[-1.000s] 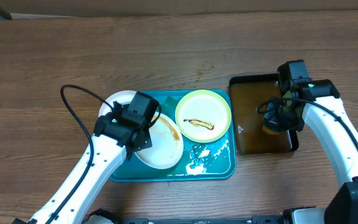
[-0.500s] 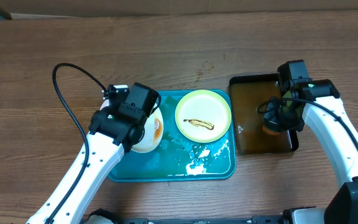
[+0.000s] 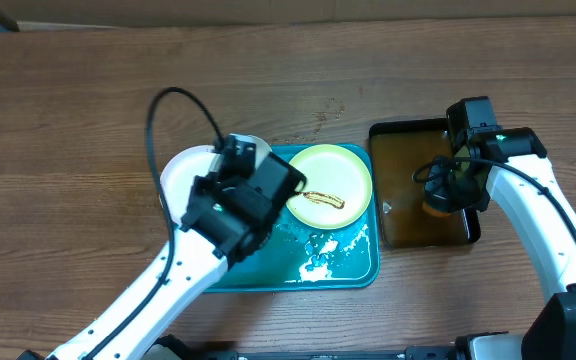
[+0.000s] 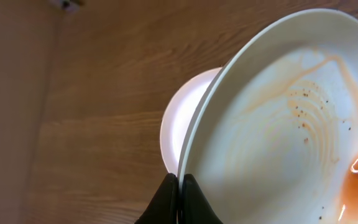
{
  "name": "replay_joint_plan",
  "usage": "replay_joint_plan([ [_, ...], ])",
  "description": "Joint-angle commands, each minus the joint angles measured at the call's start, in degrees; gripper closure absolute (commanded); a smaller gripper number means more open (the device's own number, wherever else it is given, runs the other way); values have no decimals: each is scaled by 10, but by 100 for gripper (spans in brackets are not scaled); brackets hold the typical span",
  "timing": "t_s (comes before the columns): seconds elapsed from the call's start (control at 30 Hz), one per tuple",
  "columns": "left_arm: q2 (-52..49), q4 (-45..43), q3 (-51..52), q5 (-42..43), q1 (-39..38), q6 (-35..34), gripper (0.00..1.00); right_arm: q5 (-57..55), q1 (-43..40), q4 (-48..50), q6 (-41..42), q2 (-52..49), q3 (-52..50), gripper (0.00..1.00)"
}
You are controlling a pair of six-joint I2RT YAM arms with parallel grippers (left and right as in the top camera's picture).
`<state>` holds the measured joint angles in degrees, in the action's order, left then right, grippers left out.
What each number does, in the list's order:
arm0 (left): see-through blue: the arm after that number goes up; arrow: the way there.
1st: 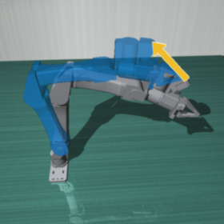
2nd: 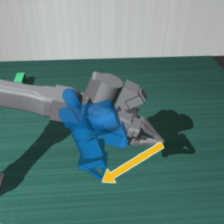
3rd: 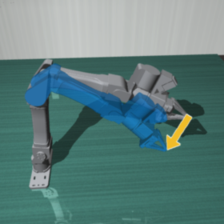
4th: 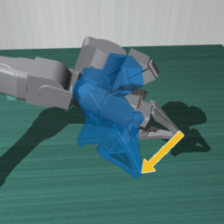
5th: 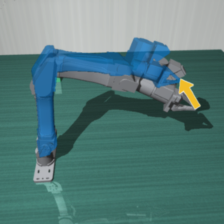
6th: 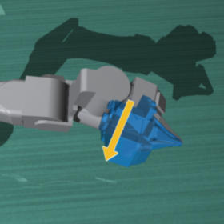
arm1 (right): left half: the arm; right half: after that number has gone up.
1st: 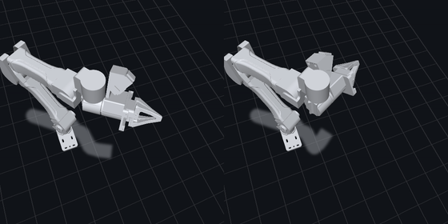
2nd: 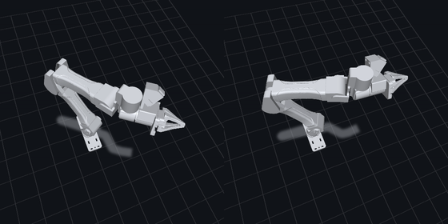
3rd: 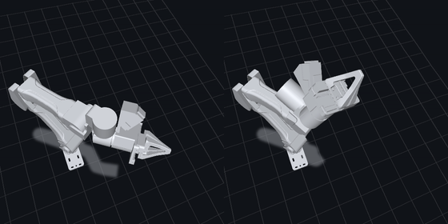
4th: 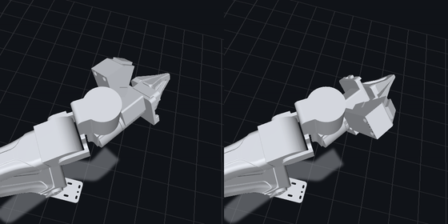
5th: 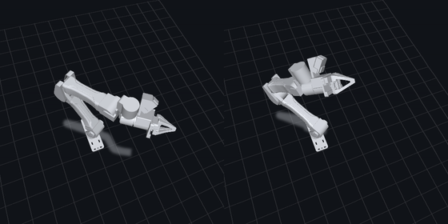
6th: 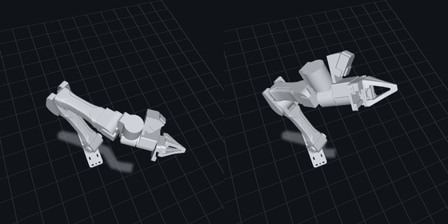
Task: Clean dirty plates on tray and stack at the side
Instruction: 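Lift the cleaned white plate off the tray and place it left on table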
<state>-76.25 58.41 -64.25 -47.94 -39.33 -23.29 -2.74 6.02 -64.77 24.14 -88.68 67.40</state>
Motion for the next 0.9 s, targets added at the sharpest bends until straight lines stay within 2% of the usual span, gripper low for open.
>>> replay_joint_plan([
  [0.0,6,-3,-16,-97,-29,28,96,3,0,0,-2,-2,0,96],
  [0.1,2,-4,-16,-159,-58,32,96,3,0,0,-2,-2,0,96],
  [0.43,-6,-11,-16,-271,-114,32,96,3,0,0,-2,-2,0,96],
  [0.87,-6,-12,-16,-271,-116,29,96,3,0,0,-2,-2,0,96],
])
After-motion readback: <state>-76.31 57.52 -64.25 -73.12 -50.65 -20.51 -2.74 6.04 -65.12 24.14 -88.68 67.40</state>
